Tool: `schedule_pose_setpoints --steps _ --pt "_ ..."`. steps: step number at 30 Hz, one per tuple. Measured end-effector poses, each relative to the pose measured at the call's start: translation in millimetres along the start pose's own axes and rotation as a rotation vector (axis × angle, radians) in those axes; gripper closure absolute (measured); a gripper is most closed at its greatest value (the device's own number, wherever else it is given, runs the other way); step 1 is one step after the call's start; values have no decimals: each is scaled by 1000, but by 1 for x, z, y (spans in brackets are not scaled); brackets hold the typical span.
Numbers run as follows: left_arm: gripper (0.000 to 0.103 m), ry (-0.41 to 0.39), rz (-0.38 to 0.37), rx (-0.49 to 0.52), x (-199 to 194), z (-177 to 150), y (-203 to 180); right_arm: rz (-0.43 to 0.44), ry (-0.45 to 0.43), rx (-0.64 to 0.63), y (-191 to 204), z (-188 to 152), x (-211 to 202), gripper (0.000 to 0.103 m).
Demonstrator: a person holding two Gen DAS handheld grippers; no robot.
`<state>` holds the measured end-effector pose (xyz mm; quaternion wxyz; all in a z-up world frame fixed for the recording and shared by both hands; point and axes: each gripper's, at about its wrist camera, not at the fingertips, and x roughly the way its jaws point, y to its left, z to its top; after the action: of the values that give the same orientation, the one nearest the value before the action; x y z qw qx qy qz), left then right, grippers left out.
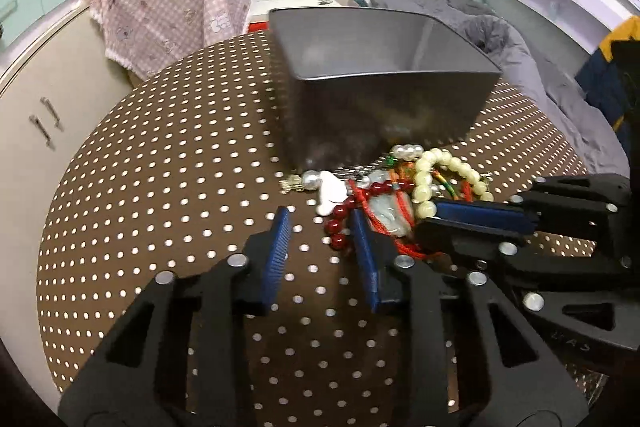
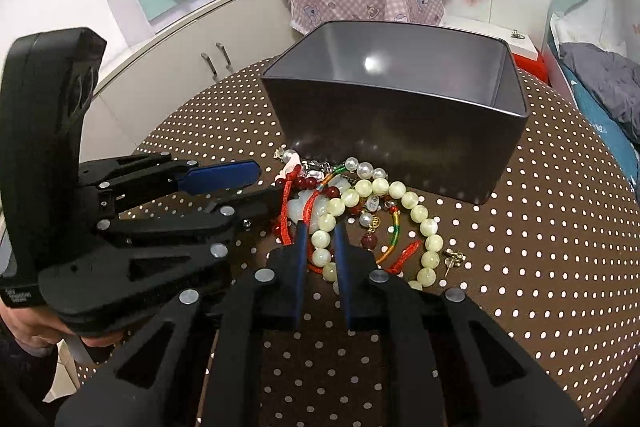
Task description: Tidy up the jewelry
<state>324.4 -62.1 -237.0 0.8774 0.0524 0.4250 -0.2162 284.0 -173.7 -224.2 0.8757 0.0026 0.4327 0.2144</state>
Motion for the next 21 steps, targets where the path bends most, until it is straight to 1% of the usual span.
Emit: schedule_pose_setpoints --steps 1,3,8,11,16,21 --pt "94 1 -28 -8 -1 -1 0 2 -2 4 1 1 -1 95" --pt "95 -1 -50 -23 -3 -3 2 -1 -17 10 0 0 -6 95" --pt "95 -26 -79 -31 -23 -14 6 30 -75 67 -14 -2 -31 95" --pt "95 -47 -87 -41 -35 -14 8 53 -112 112 -27 -2 -48 95" --pt "95 -113 -115 -62 -68 -8 14 94 -176 164 -39 3 -74 95" --pt "95 -188 -111 -51 -100 2 14 119 -233 172 -37 8 -96 95"
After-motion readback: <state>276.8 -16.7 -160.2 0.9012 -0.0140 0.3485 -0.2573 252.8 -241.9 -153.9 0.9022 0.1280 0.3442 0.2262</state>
